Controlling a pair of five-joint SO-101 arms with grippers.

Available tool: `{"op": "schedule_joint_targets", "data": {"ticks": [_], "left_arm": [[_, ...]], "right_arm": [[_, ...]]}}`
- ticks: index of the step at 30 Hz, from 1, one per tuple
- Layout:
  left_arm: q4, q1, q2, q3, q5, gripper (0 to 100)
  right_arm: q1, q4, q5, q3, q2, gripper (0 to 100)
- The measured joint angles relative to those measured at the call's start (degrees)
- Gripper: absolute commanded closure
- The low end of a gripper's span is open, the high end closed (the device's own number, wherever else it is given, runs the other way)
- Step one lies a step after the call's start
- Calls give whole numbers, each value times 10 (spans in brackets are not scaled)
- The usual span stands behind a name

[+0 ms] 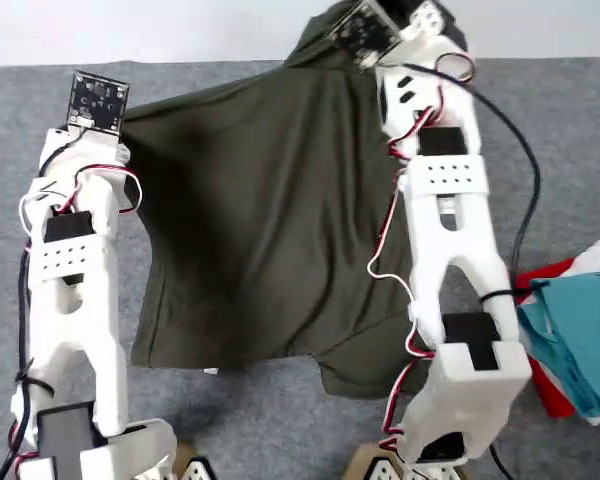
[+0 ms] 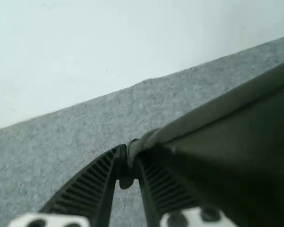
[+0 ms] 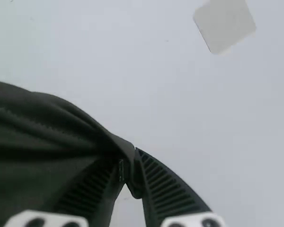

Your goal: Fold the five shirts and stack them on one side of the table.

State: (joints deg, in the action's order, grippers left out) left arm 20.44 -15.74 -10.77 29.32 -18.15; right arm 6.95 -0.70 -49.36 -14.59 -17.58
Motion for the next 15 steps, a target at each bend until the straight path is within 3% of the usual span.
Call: {"op": "schedule_joint_targets", "data": {"ticks": [9,15], "left_arm": [[-65,-1,1,0,0,998],[-35,-1,1,0,-6,997]], "right_arm": [[4,81,-40,0,-29,989],[-6,11,-42,0,-29,989]]}}
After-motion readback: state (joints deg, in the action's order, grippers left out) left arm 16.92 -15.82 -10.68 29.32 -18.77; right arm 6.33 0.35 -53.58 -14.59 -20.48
